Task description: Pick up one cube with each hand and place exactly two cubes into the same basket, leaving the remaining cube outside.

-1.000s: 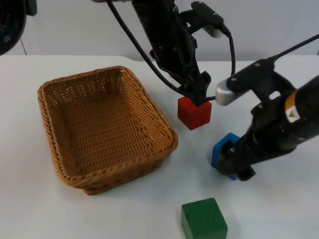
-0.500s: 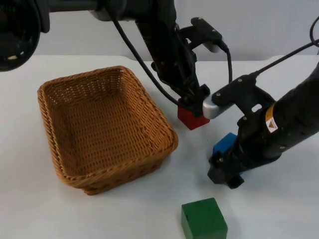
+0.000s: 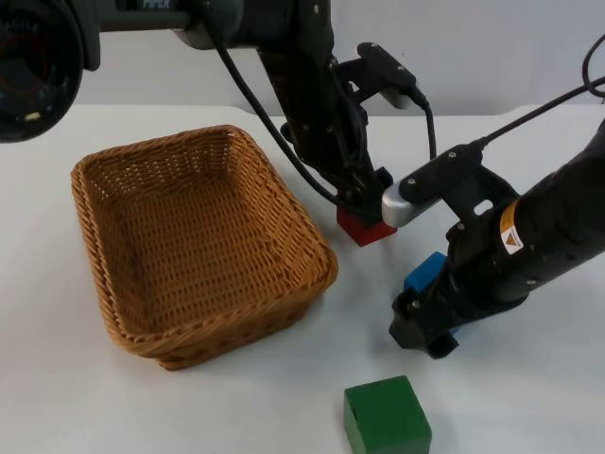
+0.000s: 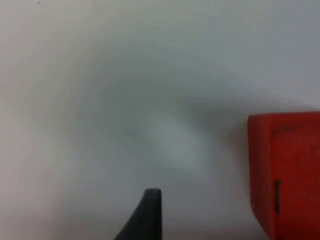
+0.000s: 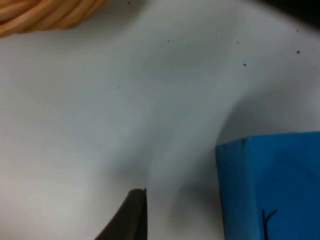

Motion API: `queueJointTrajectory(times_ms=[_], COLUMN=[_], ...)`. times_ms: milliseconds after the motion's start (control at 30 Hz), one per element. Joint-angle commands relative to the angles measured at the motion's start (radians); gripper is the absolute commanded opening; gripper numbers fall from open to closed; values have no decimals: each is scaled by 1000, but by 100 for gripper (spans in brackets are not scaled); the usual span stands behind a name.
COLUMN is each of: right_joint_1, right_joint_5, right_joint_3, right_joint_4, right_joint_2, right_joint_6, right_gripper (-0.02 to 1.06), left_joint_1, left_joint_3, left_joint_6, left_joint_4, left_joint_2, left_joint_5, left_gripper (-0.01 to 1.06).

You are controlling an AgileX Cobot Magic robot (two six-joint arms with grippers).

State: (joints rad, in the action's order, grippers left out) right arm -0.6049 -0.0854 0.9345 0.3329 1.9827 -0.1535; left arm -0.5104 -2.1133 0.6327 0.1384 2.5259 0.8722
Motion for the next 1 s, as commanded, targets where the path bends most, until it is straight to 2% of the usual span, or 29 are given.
queueJointTrajectory(times_ms=[0,267,467,867,967], right_joint_1=[2,2,2,2,2], right_joint_5=[19,31,36,40,38], right_joint_3=[4,4,4,4,4], right_joint_4=[-2,0,0,0,0], right_joint_2=[1,1,1,1,1], right_joint_6=[5,5,7,8,8], right_gripper=[101,100,100,100,96], left_joint_1=[-8,-8,-8,-8,-8], left_joint_3=[-7,-7,-7,-7,-7], left_joint_6=[-9,6,31,51,70], left_joint_4=[-2,3,14,41,63], left_joint_2=[-2,12,37,37,37], left_joint_5=[-18,-22,12,1,1], left_gripper=[93,92,92,92,90])
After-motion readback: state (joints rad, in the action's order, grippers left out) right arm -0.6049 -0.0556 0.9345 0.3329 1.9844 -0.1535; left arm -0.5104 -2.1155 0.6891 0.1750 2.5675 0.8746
